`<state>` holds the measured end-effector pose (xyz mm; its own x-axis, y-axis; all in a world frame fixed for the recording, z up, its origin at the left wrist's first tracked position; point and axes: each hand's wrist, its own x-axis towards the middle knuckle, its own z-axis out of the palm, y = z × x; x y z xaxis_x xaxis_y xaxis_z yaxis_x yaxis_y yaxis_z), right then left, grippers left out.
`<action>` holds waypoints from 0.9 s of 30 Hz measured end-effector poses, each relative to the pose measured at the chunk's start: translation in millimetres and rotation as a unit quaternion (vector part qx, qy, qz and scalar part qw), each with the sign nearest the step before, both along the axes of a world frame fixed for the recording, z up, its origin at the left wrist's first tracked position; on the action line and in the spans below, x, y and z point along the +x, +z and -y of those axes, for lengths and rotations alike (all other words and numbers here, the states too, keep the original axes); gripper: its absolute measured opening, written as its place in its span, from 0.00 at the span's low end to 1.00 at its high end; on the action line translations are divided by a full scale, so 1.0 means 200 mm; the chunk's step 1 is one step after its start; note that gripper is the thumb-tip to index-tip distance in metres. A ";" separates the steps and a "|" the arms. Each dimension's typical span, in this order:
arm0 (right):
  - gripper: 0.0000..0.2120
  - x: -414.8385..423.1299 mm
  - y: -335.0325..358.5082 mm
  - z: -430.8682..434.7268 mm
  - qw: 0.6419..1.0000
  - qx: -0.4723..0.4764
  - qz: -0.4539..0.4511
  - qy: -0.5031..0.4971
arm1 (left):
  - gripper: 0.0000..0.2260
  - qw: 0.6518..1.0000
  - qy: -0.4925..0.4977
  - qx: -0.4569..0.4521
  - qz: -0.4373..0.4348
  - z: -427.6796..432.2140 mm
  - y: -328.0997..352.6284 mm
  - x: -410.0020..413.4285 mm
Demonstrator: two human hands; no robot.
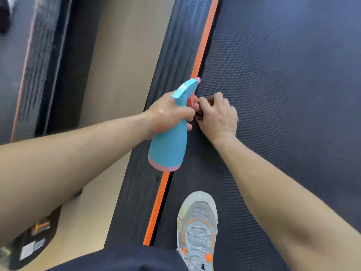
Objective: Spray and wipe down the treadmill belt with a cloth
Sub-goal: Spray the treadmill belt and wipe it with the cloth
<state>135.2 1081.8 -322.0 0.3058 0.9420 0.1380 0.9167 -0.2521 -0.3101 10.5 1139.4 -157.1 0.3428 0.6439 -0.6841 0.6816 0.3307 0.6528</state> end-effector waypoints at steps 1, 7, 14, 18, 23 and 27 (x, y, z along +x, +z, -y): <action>0.13 -0.04 0.01 0.01 1.000 -0.003 -0.010 -0.018 | 0.20 1.000 0.003 0.003 -0.003 0.00 0.01 -0.02; 0.15 -0.32 0.01 0.58 0.986 0.001 -0.041 0.163 | 0.23 0.999 0.041 -0.010 -0.012 0.03 0.03 -0.18; 0.15 -0.02 0.02 0.05 0.998 -0.013 0.013 0.057 | 0.24 0.997 0.023 -0.027 -0.065 0.10 -0.01 -0.39; 0.14 -0.23 0.05 0.28 0.998 -0.008 -0.039 0.042 | 0.19 0.995 0.007 -0.044 -0.091 0.15 -0.01 -0.46; 0.20 -0.31 0.02 0.59 0.955 -0.032 -0.015 0.296 | 0.21 0.996 0.006 -0.031 -0.089 0.16 0.04 -0.47; 0.17 -0.05 0.03 0.16 0.987 -0.028 0.022 0.155 | 0.21 0.996 0.017 -0.027 -0.078 0.17 0.03 -0.50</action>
